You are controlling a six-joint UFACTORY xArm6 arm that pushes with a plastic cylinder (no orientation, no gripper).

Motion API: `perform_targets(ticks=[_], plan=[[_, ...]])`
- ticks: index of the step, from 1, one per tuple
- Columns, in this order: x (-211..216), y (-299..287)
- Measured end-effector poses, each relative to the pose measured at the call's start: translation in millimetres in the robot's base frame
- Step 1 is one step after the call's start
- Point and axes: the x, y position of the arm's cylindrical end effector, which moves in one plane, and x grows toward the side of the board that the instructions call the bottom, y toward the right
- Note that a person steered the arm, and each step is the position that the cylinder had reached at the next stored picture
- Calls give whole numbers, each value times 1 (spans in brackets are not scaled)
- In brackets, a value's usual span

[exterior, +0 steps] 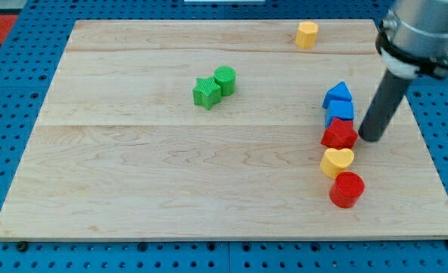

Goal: Nudge the red circle down a bit

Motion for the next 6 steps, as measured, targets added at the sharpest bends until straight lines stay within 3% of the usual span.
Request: perform_targets(ticks=[2,6], plan=[[17,-67],[34,-61]])
